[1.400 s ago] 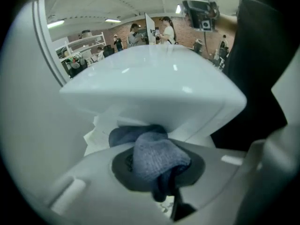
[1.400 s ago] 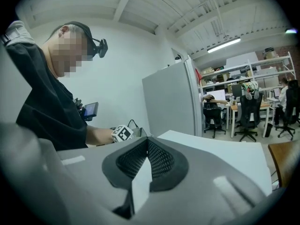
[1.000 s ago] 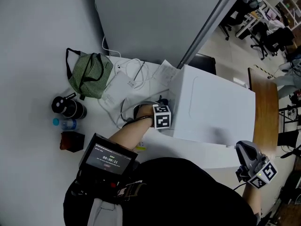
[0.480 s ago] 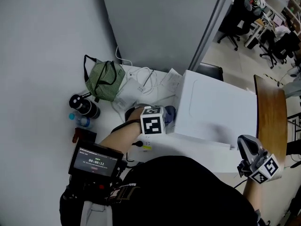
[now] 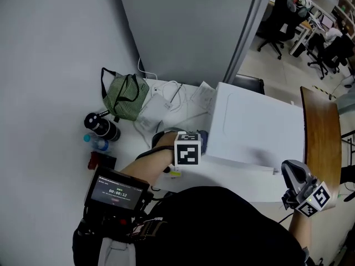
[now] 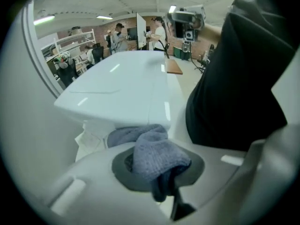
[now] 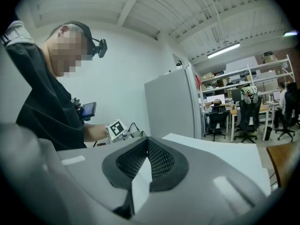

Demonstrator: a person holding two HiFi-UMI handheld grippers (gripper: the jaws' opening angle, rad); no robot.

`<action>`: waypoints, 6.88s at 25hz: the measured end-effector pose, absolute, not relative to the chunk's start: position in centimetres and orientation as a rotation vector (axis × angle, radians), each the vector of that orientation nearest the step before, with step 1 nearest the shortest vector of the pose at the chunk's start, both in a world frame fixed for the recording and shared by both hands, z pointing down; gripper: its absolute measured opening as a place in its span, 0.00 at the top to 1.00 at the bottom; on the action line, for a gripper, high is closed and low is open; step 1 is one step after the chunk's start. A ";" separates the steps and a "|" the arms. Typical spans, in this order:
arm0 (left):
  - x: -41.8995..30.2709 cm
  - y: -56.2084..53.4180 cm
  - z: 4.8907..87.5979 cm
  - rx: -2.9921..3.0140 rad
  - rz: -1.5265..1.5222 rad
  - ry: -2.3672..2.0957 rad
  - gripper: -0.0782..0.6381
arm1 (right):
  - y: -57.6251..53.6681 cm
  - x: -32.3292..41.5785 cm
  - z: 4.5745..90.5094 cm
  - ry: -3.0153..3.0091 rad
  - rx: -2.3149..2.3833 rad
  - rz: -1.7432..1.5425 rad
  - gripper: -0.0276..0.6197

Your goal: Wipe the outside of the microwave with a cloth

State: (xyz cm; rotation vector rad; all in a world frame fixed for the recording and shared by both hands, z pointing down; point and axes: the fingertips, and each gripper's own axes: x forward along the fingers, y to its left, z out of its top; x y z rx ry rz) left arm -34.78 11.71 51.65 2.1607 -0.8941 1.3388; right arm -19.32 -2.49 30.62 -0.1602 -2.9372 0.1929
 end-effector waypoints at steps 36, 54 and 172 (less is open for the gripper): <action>-35.9 12.8 43.7 1.980 1.124 -1.585 0.81 | -3.5 -11.8 27.8 -3.065 -0.280 0.099 0.95; -27.2 -1.3 35.4 2.437 1.276 -1.341 0.81 | -7.2 -1.3 31.8 -3.139 0.181 0.253 0.95; -7.9 -19.8 51.7 1.409 2.347 0.525 0.82 | -29.3 13.6 44.6 -3.224 0.200 0.874 0.95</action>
